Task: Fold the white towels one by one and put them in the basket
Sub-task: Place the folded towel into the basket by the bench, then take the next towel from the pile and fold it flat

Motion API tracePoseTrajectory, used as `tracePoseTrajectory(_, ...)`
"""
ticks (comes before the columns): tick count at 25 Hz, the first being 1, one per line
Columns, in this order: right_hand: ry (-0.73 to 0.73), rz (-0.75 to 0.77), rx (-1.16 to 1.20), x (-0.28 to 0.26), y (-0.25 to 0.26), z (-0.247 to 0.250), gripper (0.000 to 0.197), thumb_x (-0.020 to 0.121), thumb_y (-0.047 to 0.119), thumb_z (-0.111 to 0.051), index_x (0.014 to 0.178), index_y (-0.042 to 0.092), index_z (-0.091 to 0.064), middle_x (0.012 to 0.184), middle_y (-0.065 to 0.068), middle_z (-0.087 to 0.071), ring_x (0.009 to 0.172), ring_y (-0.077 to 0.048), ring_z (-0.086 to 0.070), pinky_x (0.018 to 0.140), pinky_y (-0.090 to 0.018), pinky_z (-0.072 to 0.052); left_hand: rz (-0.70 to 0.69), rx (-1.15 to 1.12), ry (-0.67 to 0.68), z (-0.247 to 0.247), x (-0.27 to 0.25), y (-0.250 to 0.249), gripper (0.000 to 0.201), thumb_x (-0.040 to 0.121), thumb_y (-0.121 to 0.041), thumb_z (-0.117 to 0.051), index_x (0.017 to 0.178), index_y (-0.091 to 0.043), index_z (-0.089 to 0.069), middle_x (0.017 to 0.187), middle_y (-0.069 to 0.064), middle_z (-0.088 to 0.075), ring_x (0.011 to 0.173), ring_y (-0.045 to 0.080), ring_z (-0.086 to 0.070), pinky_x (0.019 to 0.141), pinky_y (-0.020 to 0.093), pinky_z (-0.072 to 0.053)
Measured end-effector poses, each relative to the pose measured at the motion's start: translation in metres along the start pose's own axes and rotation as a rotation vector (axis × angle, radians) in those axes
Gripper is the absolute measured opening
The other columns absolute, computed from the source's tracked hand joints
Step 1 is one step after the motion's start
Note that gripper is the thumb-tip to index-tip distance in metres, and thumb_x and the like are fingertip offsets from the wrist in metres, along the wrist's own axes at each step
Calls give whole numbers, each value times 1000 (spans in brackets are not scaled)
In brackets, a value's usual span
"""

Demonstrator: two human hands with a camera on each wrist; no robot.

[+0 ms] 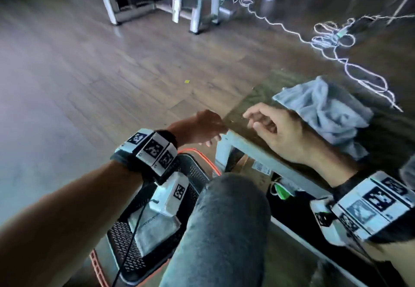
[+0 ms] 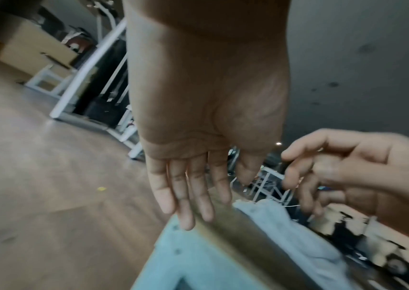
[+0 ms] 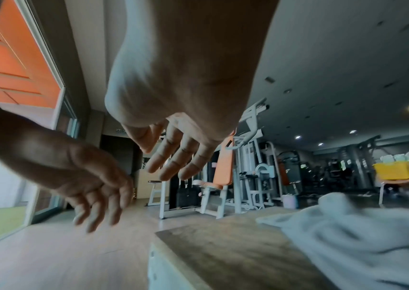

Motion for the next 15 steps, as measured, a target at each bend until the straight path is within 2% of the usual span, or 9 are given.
tracePoseTrajectory(1, -11, -38, -26, -20, -4, 18, 24, 95, 9, -58, 116, 20, -62, 93, 12, -66, 84, 0, -63, 75, -17, -50, -63, -10, 19, -4, -3, -34, 29, 100, -26, -51, 108, -4, -67, 111, 14, -70, 68, 8, -57, 54, 14, -48)
tracePoseTrajectory(2, -21, -79, -71, -38, -10, 36, 24, 95, 12, -59, 117, 22, -59, 93, 11, -65, 84, -2, -64, 76, -22, -53, -129, 4, 26, -9, -4, -67, 27, 100, -26, -52, 106, -6, -68, 108, 12, -70, 67, 6, -58, 54, 12, -48)
tracePoseTrajectory(4, -74, -174, -118, -80, -35, 71, 17, 96, 22, -59, 112, 26, -57, 93, 9, -65, 81, -9, -64, 77, -41, -57, -232, 75, 58, -27, -2, -129, 22, 99, -28, -53, 97, -11, -68, 99, 7, -71, 65, 6, -60, 50, 10, -46)
tracePoseTrajectory(5, -130, -224, -101, -102, -50, 88, 14, 96, 25, -59, 110, 27, -58, 94, 9, -64, 81, -11, -64, 78, -43, -56, -264, 129, 99, -42, 4, -158, 22, 99, -29, -52, 95, -12, -66, 95, 2, -71, 65, 10, -64, 49, 11, -47)
tracePoseTrajectory(8, -287, -336, -77, -168, -92, 118, 14, 97, 24, -59, 110, 28, -62, 92, 12, -64, 78, -6, -62, 76, -37, -55, -239, 344, 269, -99, 28, -211, 27, 98, -36, -51, 102, -15, -66, 94, -2, -71, 78, 21, -73, 58, 25, -57)
tracePoseTrajectory(11, -249, -492, -163, -227, -137, 138, 17, 94, 27, -60, 111, 30, -62, 94, 12, -66, 75, -3, -59, 75, -34, -54, -191, 527, 347, -168, 46, -246, 28, 96, -41, -52, 100, -15, -59, 98, 5, -67, 83, 24, -70, 62, 29, -57)
tracePoseTrajectory(12, -265, -530, -169, -242, -147, 149, 16, 94, 28, -60, 110, 30, -62, 96, 11, -67, 76, -2, -58, 75, -33, -53, -231, 575, 308, -189, 52, -256, 26, 95, -39, -52, 96, -13, -56, 99, 8, -66, 85, 25, -67, 63, 28, -53)
tracePoseTrajectory(14, -315, -553, -213, -265, -159, 170, 13, 94, 26, -60, 107, 26, -64, 96, 8, -68, 81, -8, -60, 73, -31, -49, -304, 583, 103, -215, 59, -266, 21, 92, -34, -55, 90, -13, -55, 98, 10, -62, 91, 24, -61, 70, 31, -46)
tracePoseTrajectory(15, -319, -549, -257, -271, -158, 174, 13, 94, 25, -59, 106, 24, -64, 94, 7, -67, 84, -12, -61, 72, -31, -46, -287, 519, -10, -219, 61, -263, 22, 87, -34, -57, 93, -13, -56, 99, 11, -61, 95, 27, -60, 75, 33, -46)
Point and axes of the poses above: each hand's wrist, its own x-axis towards the middle knuckle, its own z-axis out of the back of the hand, y = z × x, the point moved 7 cm from there along x, towards the middle knuckle
